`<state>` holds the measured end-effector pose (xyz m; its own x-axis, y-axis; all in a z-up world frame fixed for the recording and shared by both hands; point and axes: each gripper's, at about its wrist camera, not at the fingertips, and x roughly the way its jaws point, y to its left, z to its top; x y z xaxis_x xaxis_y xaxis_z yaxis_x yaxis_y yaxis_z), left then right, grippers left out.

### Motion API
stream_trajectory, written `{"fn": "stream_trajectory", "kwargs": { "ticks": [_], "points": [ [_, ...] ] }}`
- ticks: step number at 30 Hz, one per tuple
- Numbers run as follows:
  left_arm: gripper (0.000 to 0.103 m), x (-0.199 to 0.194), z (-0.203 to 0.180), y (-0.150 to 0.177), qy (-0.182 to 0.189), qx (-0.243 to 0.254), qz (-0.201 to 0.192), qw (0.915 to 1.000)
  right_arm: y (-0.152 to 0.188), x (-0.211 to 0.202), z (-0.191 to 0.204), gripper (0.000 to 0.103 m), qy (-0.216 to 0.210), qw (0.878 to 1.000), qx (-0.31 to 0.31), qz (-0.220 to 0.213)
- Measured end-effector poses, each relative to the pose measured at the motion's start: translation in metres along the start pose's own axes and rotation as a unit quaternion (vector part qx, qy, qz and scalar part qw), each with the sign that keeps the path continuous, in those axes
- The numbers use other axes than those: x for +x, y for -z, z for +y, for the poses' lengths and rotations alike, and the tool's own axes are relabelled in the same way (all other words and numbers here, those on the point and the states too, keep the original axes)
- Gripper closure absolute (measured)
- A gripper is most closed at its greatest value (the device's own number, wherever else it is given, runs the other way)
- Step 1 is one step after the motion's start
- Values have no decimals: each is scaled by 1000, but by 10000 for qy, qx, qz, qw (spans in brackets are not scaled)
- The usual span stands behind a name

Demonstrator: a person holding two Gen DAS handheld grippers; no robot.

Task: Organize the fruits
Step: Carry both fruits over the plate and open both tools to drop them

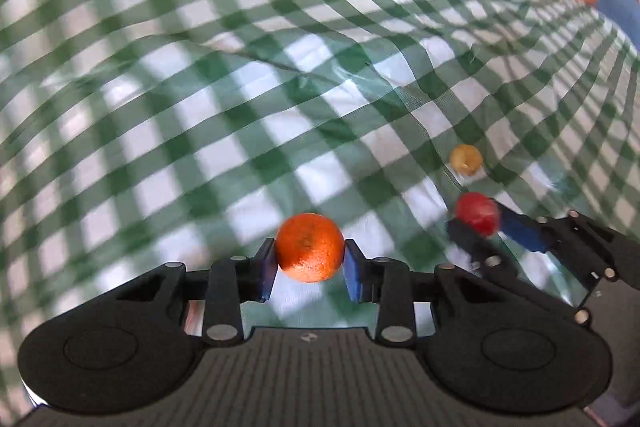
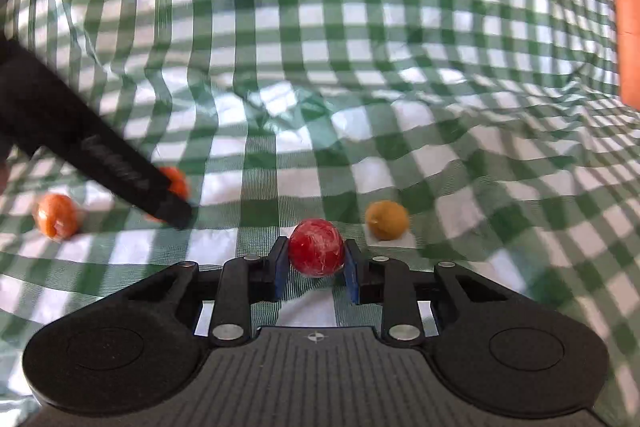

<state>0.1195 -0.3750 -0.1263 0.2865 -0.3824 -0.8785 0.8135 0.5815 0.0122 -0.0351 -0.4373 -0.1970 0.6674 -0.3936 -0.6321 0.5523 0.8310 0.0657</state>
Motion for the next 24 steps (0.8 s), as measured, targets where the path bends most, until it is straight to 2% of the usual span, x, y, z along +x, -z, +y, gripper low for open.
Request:
{"fn": "stream_trajectory", "kwargs": {
  "ticks": [6, 9, 14, 19, 24],
  "points": [
    [65, -106, 22, 76, -281, -509, -3, 9983, 11, -94, 19, 73, -200, 9996, 136, -139],
    [65, -158, 36, 118, -521, -753, 46, 9958, 18, -148, 40, 73, -584, 9981, 100, -168],
    [65, -237, 59, 188, -1036, -1077, -111, 9887, 25, -229, 85, 73, -1297, 9907, -299, -277],
    [65, -285, 82, 250, -1257, -1578, -124, 9794, 26, -279, 134, 73, -1953, 9783, -651, -224],
    [65, -311, 94, 297, -1387, -1791, -165, 9739, 36, -319, 175, 73, -2303, 9674, -1047, -110]
  ]
}}
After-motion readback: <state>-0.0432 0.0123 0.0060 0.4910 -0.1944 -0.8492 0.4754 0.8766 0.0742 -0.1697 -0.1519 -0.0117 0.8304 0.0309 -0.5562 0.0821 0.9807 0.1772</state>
